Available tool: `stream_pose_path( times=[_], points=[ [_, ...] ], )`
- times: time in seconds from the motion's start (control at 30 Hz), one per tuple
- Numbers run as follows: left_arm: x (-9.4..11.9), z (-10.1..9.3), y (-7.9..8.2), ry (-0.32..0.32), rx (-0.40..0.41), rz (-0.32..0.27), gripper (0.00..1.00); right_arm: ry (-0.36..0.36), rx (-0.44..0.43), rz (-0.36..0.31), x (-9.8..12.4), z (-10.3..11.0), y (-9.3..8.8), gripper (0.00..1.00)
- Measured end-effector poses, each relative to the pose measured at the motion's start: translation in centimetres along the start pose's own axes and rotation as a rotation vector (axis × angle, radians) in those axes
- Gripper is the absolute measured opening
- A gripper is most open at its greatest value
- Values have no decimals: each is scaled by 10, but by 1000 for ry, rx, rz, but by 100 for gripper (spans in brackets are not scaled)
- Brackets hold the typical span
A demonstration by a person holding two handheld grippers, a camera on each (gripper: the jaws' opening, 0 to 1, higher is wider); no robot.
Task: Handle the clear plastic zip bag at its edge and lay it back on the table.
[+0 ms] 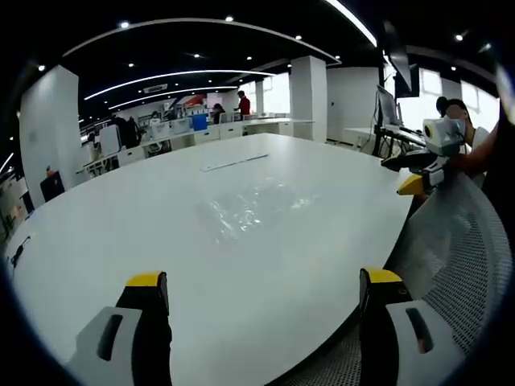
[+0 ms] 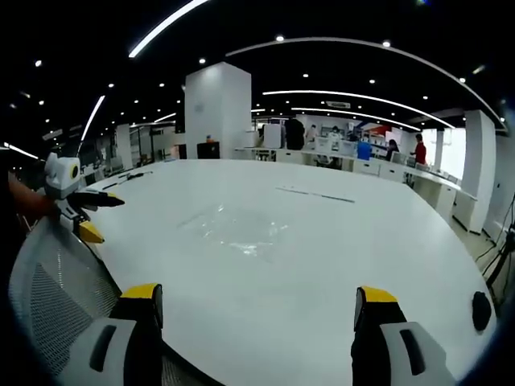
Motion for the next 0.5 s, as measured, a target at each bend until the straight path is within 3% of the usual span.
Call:
stream_pose_path(
  times=[0.5],
  points=[
    [-1,2,-3,-8,2,1,99,-2,-3,5,0,0,-1,100]
  ],
)
Point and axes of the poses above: the point that each gripper's makers call its tool centre point, and the gripper's own axes: x roughly backward along the fingers, z roughly to its left, y roughly out of its top, the point moved 6 cm from there along x, roughly backward along the fingers, and after that the axes turned 9 degrees about -y, right-handed, at the moved point
